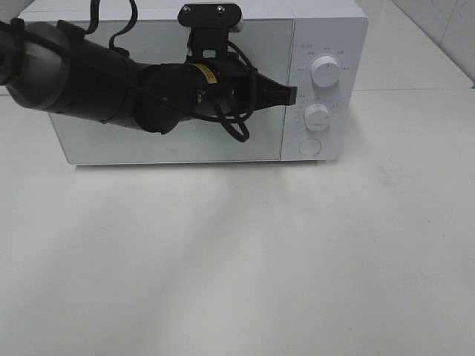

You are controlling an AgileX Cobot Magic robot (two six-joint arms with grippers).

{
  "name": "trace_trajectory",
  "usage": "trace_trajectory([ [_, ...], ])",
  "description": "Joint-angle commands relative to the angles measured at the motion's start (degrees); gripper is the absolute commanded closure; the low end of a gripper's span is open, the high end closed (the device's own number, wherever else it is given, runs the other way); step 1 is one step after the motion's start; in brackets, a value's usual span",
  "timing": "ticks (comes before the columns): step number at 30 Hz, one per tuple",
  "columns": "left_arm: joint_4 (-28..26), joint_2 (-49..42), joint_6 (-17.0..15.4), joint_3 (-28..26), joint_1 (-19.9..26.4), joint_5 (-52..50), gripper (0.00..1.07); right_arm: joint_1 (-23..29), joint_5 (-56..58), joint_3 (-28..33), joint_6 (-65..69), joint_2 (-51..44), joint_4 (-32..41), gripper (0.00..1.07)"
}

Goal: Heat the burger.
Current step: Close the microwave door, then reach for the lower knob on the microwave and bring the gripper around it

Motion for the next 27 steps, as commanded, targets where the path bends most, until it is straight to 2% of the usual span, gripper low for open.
trace_trajectory([
  [1, 1.38, -2.86, 0.00, -0.74, -1.55, 7.10, 1.07, -0.34, -0.34, 0.06, 0.00, -1.55, -0.06, 0.32],
  [2, 1.89, -3.44, 0.00, -0.74, -2.01, 8.77, 1.02, -0.34, -0.34, 0.06, 0.00, -1.55, -0.06, 0.32],
  [3, 1.89, -3.44, 0.00, -0.74, -2.01, 8.77, 1.02, -0.34, -0.34, 0.06, 0.00, -1.55, -0.06, 0.32],
  [5, 2.18, -5.04, 0.00, -0.74, -2.75, 14.09, 0.87, -0.34, -0.34, 0.06, 0.00, -1.55, -0.06, 0.32],
  [6, 2.18, -5.04, 0.00, -0.74, -2.75, 14.09, 0.87, -0.34, -0.34, 0.06, 0.00, -1.55, -0.06, 0.32],
  [7, 2.35, -6.47, 0.00, -0.74, -3.04, 18.33, 0.68, -0.34, -0.34, 0.06, 0.00, -1.55, -0.06, 0.32],
  [8, 2.41, -7.10, 0.00, -0.74, -3.09, 20.00, 0.58, -0.34, -0.34, 0.06, 0.00, -1.55, -0.06, 0.32],
  [9, 2.41, -7.10, 0.00, -0.74, -3.09, 20.00, 0.58, -0.34, -0.34, 0.06, 0.00, -1.55, -0.06, 0.32],
  [10, 2.41, -8.25, 0.00, -0.74, -3.09, 23.32, 0.35, -0.34, -0.34, 0.06, 0.00, -1.55, -0.06, 0.32],
  [11, 2.41, -8.88, 0.00, -0.74, -3.09, 25.21, 0.24, -0.34, -0.34, 0.06, 0.00, -1.55, -0.06, 0.32],
  [12, 2.41, -8.88, 0.00, -0.74, -3.09, 25.21, 0.24, -0.34, -0.34, 0.06, 0.00, -1.55, -0.06, 0.32],
  [13, 3.27, -10.14, 0.00, -0.74, -3.09, 28.82, 0.08, -0.34, -0.34, 0.06, 0.00, -1.55, -0.06, 0.32],
  [15, 4.07, -11.52, 0.00, -0.74, -3.09, 31.57, 0.04, -0.34, -0.34, 0.06, 0.00, -1.55, -0.06, 0.32],
  [20, 3.78, -14.78, 0.00, -0.74, -3.09, 39.59, 0.04, -0.34, -0.34, 0.06, 0.00, -1.55, -0.06, 0.32],
  [25, 3.67, -18.96, 0.00, -0.74, -3.09, 52.83, 0.04, -0.34, -0.34, 0.06, 0.00, -1.55, -0.06, 0.32],
  [27, 3.67, -19.37, 0.00, -0.74, -2.98, 54.55, 0.04, -0.34, -0.34, 0.06, 0.00, -1.55, -0.06, 0.32],
])
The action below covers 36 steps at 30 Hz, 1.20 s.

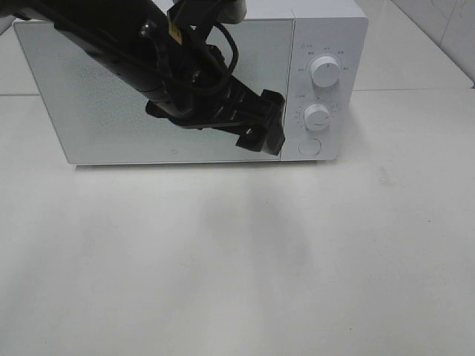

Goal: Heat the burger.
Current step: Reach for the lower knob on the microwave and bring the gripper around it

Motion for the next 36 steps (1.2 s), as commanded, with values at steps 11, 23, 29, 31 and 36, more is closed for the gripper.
trace_trajectory([
  [11, 4.53, -5.61, -4.64, -0.29, -0.11, 20.23, 0.04, -0.34, -0.34, 0.06, 0.00, -1.55, -0.11, 0.32],
  [23, 12.89, -18.96, -15.07, 11.75, 4.81, 19.94, 0.04, -0.34, -0.34, 0.06, 0.00, -1.55, -0.11, 0.32],
  [29, 6.19, -30.65, -7.62, 17.88, 20.91, 20.57, 0.04, -0.34, -0.34, 0.06, 0.00, -1.55, -0.11, 0.32],
  [31, 5.56, -32.54, -6.42, 18.39, 22.98, 21.03, 0.04, -0.34, -0.34, 0.06, 0.00, -1.55, -0.11, 0.32],
  [36, 5.27, -42.28, -1.09, 21.08, 36.21, 25.04, 0.04, -0.34, -0.34, 0.06, 0.00, -1.55, -0.11, 0.32],
])
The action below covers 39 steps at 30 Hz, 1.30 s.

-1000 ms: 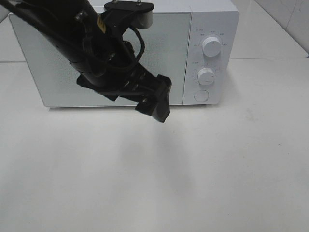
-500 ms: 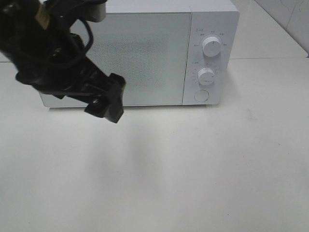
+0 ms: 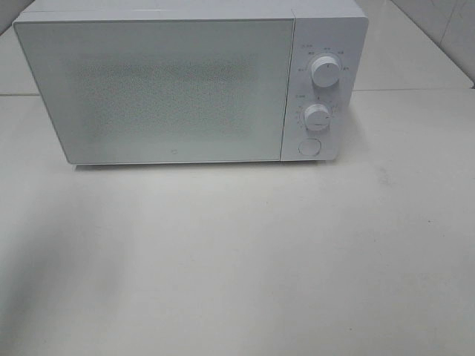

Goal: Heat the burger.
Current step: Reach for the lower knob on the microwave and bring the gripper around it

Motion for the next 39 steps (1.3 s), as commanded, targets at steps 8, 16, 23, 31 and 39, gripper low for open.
trace_trajectory([
  [8, 0.74, -17.30, 5.56, 8.14, 13.01, 2.29, 0.04, -0.34, -0.34, 0.06, 0.00, -1.55, -0.11, 0.32],
  [16, 0.40, -27.79, 5.96, 18.79, 13.01, 2.18, 0.04, -0.34, -0.34, 0.06, 0.00, -1.55, -0.11, 0.32],
  [23, -0.34, -38.62, 5.96, 23.49, 12.83, 2.01, 0.04, -0.34, -0.34, 0.06, 0.00, -1.55, -0.11, 0.32],
  [31, -0.63, -53.34, 5.90, 24.81, 12.83, 3.90, 0.04, -0.34, -0.34, 0.06, 0.00, -1.55, -0.11, 0.32],
  [39, -1.49, -62.45, 5.27, 24.81, 12.83, 3.84, 0.04, -0.34, -0.34, 0.06, 0.00, -1.55, -0.11, 0.32],
])
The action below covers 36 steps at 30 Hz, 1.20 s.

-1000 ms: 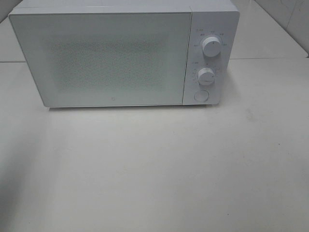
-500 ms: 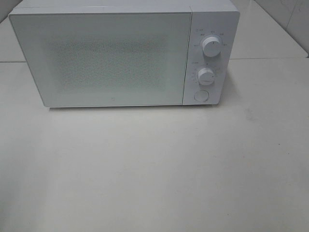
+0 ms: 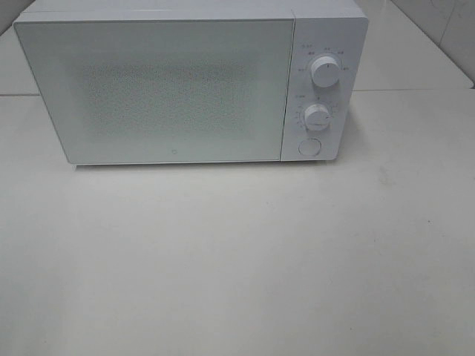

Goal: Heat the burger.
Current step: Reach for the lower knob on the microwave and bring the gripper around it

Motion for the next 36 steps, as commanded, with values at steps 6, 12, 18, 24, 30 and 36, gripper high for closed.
trace_trajectory([
  [6, -1.09, -3.67, -0.40, 0.06, 0.11, -0.29, 0.04, -0.34, -0.34, 0.06, 0.00, -1.55, -0.11, 0.32],
  [12, -1.20, -3.78, -0.40, 0.06, 2.46, -0.29, 0.04, -0.34, -0.34, 0.06, 0.00, -1.55, -0.11, 0.32],
  [18, -1.20, -3.78, -0.40, 0.06, 2.46, -0.29, 0.04, -0.34, -0.34, 0.06, 0.00, -1.55, -0.11, 0.32],
  [24, -1.20, -3.72, -0.34, 0.06, 2.46, -0.29, 0.04, -0.34, -0.34, 0.06, 0.00, -1.55, -0.11, 0.32],
  [30, -1.20, -3.72, -0.34, 0.06, 2.46, -0.29, 0.04, -0.34, -0.34, 0.06, 0.00, -1.55, 0.17, 0.32],
  [36, -1.20, -3.72, -0.11, 0.06, 2.46, -0.29, 0.04, -0.34, -0.34, 0.06, 0.29, -1.55, 0.11, 0.32],
])
